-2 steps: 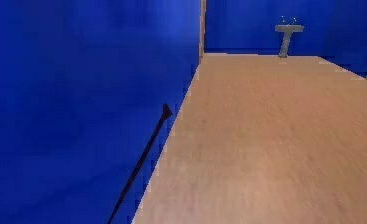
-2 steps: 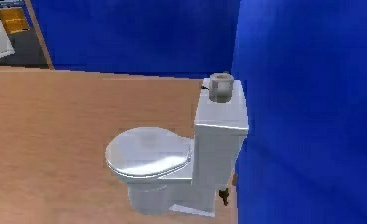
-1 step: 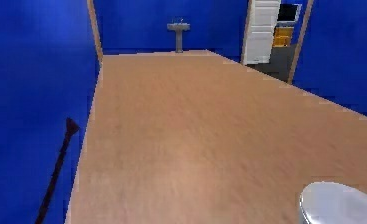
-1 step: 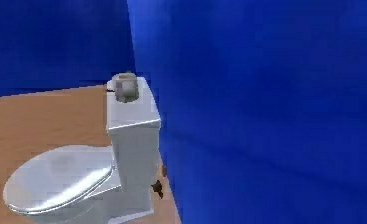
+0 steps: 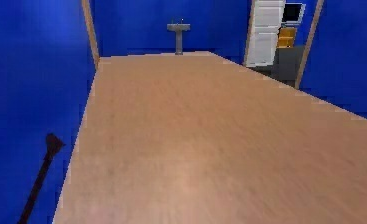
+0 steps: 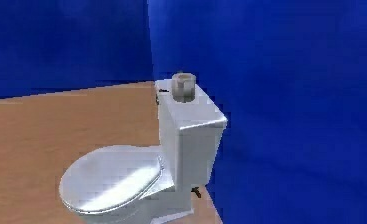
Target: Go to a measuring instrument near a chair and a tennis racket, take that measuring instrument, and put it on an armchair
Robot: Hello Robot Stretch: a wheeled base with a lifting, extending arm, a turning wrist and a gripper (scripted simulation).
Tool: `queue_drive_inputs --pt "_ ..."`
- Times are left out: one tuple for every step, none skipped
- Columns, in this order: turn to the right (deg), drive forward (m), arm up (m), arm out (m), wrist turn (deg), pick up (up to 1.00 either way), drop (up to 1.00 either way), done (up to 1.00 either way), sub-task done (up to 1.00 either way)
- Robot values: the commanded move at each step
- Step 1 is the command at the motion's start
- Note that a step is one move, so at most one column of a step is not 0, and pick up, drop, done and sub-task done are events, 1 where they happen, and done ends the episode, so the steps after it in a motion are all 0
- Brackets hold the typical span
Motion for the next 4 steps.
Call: queue_drive_inputs --pt "-15.0 0.0 0.0 0.0 0.0 0.0 0.0 0.0 0.0" --pt "-3.0 0.0 0.0 0.0 0.0 0.0 0.0 0.0 0.0" --pt "0.0 1.0 0.0 0.0 0.0 0.0 0.0 0.0 0.0" --pt "0.0 1.0 0.0 0.0 0.0 0.0 0.0 0.0 0.0"
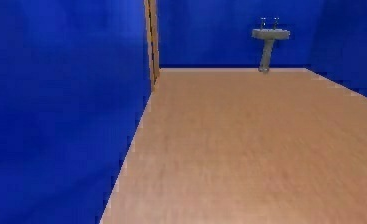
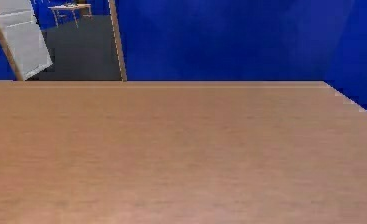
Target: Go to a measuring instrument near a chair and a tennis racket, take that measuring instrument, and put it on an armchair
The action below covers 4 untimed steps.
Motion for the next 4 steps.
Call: queue_drive_inputs --pt "0.0 1.0 0.0 0.0 0.0 0.0 0.0 0.0 0.0" --pt "0.0 1.0 0.0 0.0 0.0 0.0 0.0 0.0 0.0" --pt "0.0 1.0 0.0 0.0 0.0 0.0 0.0 0.0 0.0" --pt "0.0 1.0 0.0 0.0 0.0 0.0 0.0 0.0 0.0"
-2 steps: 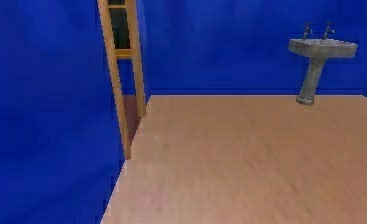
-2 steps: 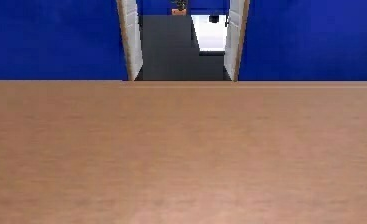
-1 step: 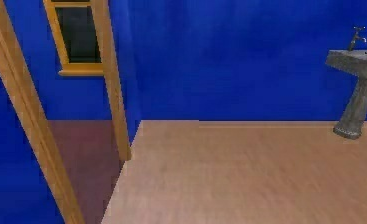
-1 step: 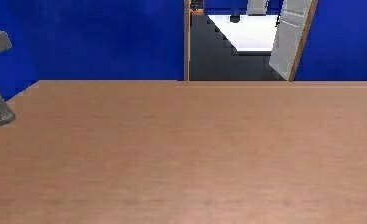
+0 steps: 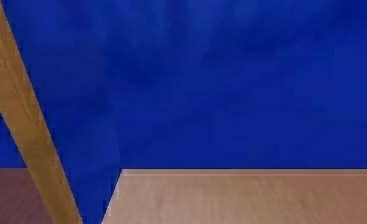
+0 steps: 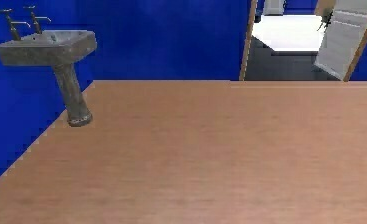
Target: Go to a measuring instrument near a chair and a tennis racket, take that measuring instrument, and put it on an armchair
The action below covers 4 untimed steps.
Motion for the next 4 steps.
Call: queue_drive_inputs --pt "-45.0 0.0 0.0 0.0 0.0 0.0 0.0 0.0 0.0" --pt "-9.0 0.0 0.0 0.0 0.0 0.0 0.0 0.0 0.0" --pt "-3.0 0.0 0.0 0.0 0.0 0.0 0.0 0.0 0.0" --pt "0.0 0.35 0.0 0.0 0.0 0.0 0.0 0.0 0.0"
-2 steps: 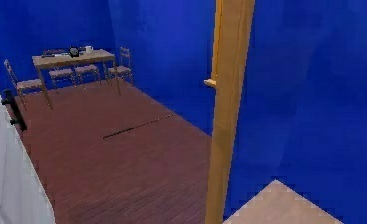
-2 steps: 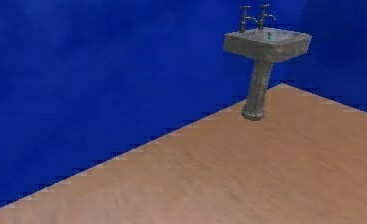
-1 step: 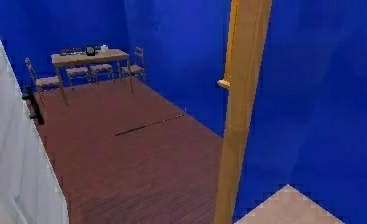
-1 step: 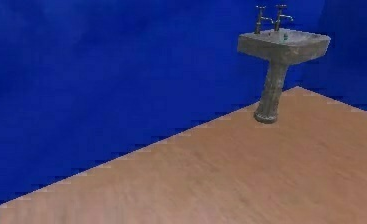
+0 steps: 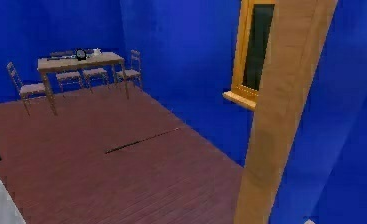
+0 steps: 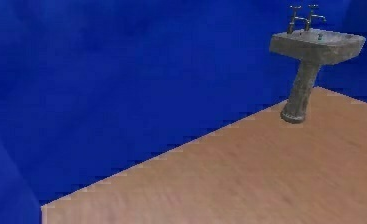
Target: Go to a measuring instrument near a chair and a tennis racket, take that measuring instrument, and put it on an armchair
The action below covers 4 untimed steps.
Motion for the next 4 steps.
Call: queue_drive_inputs --pt "-27.0 0.0 0.0 0.0 0.0 0.0 0.0 0.0 0.0" --pt "0.0 1.0 0.0 0.0 0.0 0.0 0.0 0.0 0.0" --pt "-6.0 0.0 0.0 0.0 0.0 0.0 0.0 0.0 0.0" --pt "-3.0 0.0 0.0 0.0 0.0 0.0 0.0 0.0 0.0"
